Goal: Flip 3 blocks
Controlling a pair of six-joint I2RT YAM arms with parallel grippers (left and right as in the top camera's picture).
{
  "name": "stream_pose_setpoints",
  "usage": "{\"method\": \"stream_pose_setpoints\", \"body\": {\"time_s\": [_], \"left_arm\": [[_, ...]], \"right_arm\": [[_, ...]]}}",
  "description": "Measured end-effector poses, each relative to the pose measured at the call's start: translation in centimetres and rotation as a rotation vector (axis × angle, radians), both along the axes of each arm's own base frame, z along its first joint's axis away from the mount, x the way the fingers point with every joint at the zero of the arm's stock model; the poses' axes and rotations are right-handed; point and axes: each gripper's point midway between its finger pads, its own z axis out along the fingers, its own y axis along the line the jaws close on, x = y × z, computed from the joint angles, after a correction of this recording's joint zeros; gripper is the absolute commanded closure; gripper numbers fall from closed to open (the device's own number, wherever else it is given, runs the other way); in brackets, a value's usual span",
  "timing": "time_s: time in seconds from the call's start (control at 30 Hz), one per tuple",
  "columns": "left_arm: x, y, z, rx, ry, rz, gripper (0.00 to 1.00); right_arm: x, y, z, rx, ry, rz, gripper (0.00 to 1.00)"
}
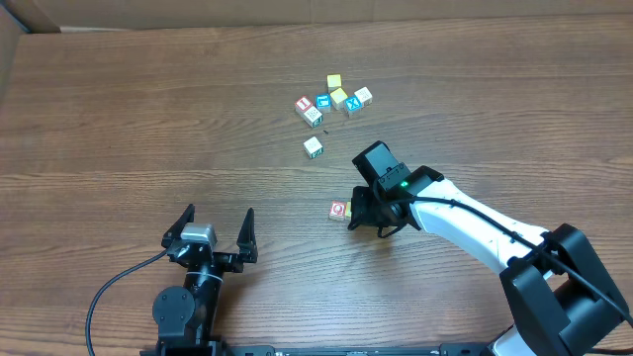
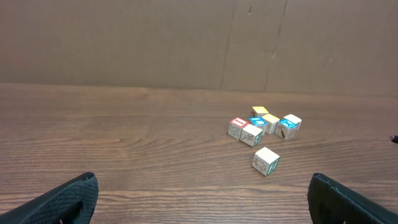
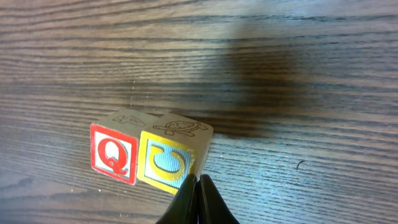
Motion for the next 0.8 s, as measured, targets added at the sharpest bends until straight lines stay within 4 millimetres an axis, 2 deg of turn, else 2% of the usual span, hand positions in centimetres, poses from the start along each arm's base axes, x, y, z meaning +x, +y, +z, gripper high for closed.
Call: {"method": "stream_pose_setpoints", "body": {"time_s": [0.8], "left_arm": [[0.0,0.0,0.0,0.0,0.0,0.0,0.0]], "right_arm": [[-0.7,-0.24,-0.15,-0.012,0.014,0.072,0.96]]}}
